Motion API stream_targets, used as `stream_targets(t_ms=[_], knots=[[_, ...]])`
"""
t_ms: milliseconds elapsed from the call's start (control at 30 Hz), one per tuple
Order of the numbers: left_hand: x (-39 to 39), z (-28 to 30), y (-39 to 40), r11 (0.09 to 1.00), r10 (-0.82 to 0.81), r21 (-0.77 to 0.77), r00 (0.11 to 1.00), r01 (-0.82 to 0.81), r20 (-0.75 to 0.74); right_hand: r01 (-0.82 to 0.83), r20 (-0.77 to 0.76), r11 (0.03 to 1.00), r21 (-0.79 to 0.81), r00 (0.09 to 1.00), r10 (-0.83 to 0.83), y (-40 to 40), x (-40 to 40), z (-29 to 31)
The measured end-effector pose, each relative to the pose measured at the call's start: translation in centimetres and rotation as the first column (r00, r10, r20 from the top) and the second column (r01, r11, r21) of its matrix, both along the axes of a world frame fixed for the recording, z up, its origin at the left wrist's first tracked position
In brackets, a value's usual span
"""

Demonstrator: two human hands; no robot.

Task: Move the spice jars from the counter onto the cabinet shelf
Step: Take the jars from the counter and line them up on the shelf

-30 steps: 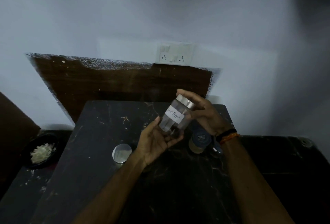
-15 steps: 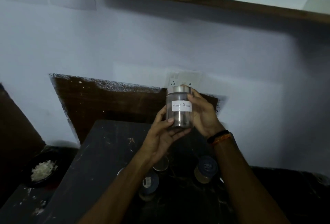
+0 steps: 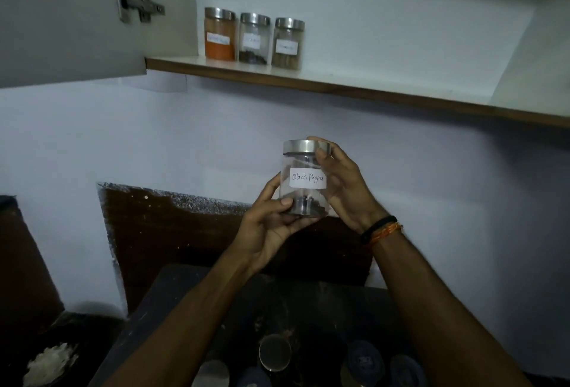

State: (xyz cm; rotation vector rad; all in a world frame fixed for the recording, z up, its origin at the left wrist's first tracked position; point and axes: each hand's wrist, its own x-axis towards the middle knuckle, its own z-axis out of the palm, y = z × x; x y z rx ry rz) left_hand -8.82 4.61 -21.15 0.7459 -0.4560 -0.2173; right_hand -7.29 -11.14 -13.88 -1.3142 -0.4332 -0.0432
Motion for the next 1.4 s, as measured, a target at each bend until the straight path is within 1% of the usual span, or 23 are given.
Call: stream_targets(t_ms=[100, 333, 533, 667, 733, 800, 833, 867, 900, 933, 967, 1000, 1033, 1067, 1100, 1133, 1167, 1200, 1233, 1333, 1400], knots=[[1.3, 2.3, 0.1, 1.000, -0.015, -0.026, 0.999, 0.017, 0.047, -0.008, 0.045, 1.000, -0.023, 0.999, 0.009, 0.0, 0.5, 3.1], [3.9, 7.5, 0.0, 0.993, -0.075, -0.074, 0.985, 0.088, 0.155, 0.041, 0.177, 0.988, -0.147, 0.984, -0.014, -0.5, 1.5, 9.3], [5.3, 11.3, 0.0, 0.992, -0.099, -0.051, 0.967, 0.114, 0.234, 0.122, 0.251, 0.962, -0.245, 0.966, -0.058, -1.0, 2.1, 13.4], [5.6, 13.2, -0.2, 0.990, -0.132, -0.018, 0.951, 0.143, 0.280, 0.192, 0.301, 0.943, -0.272, 0.948, -0.106, -1.6, 2.7, 15.2], [5.6, 14.5, -0.1, 0.996, -0.077, 0.077, 0.943, 0.055, 0.325, 0.230, 0.327, 0.931, -0.284, 0.936, -0.132, -2.1, 2.9, 16.1], [5.9, 15.9, 0.2, 0.971, 0.039, 0.202, 0.914, -0.131, 0.404, 0.261, 0.354, 0.926, -0.274, 0.922, -0.155, -2.8, 3.2, 17.2], [6.1, 16.5, 0.4, 0.932, 0.113, 0.258, 0.880, -0.255, 0.461, 0.273, 0.367, 0.927, -0.258, 0.915, -0.167, -3.2, 3.4, 17.8], [6.4, 17.3, 0.6, 0.862, 0.193, 0.306, 0.820, -0.404, 0.539, 0.285, 0.380, 0.929, -0.237, 0.907, -0.181, -3.6, 3.6, 18.5], [6.8, 18.0, 1.0, 0.753, 0.259, 0.341, 0.729, -0.563, 0.633, 0.297, 0.388, 0.930, -0.215, 0.900, -0.198, -4.0, 3.8, 19.2], [7.2, 18.7, 1.4, 0.611, 0.287, 0.352, 0.613, -0.709, 0.736, 0.309, 0.395, 0.931, -0.195, 0.893, -0.214, -4.5, 4.1, 19.9], [7.9, 19.3, 1.8, 0.451, 0.255, 0.343, 0.487, -0.824, 0.835, 0.321, 0.400, 0.930, -0.180, 0.887, -0.229, -4.8, 4.4, 20.6], [8.5, 19.9, 2.1, 0.293, 0.162, 0.320, 0.376, -0.901, 0.912, 0.334, 0.403, 0.927, -0.169, 0.882, -0.244, -5.2, 4.8, 21.1], [9.4, 20.5, 2.5, 0.151, 0.028, 0.298, 0.306, -0.942, 0.952, 0.343, 0.403, 0.926, -0.159, 0.879, -0.257, -5.5, 5.3, 21.6], [10.3, 21.0, 2.7, 0.036, -0.115, 0.295, 0.290, -0.955, 0.950, 0.350, 0.401, 0.925, -0.150, 0.877, -0.266, -5.8, 5.9, 22.0], [11.2, 21.3, 2.9, -0.056, -0.240, 0.313, 0.317, -0.948, 0.917, 0.358, 0.399, 0.923, -0.144, 0.874, -0.277, -6.0, 6.5, 22.3], [12.2, 21.5, 3.0, -0.128, -0.336, 0.345, 0.368, -0.930, 0.867, 0.368, 0.397, 0.919, -0.142, 0.871, -0.288, -6.2, 7.2, 22.4], [13.1, 21.7, 3.0, -0.179, -0.401, 0.380, 0.420, -0.907, 0.814, 0.381, 0.395, 0.913, -0.144, 0.868, -0.300, -6.3, 7.8, 22.5], [13.9, 21.7, 2.9, -0.214, -0.434, 0.406, 0.459, -0.888, 0.775, 0.393, 0.392, 0.908, -0.148, 0.866, -0.311, -6.5, 8.6, 22.6], [14.5, 21.8, 2.8, -0.234, -0.444, 0.412, 0.474, -0.880, 0.760, 0.402, 0.387, 0.903, -0.153, 0.865, -0.320, -6.6, 9.4, 22.6], [16.2, 22.3, 2.3, -0.258, -0.462, 0.360, 0.442, -0.897, 0.769, 0.429, 0.369, 0.886, -0.175, 0.863, -0.345, -7.0, 12.0, 22.5], [17.2, 22.6, 2.2, -0.273, -0.498, 0.340, 0.435, -0.900, 0.750, 0.449, 0.365, 0.871, -0.199, 0.859, -0.360, -7.2, 13.8, 22.4]])
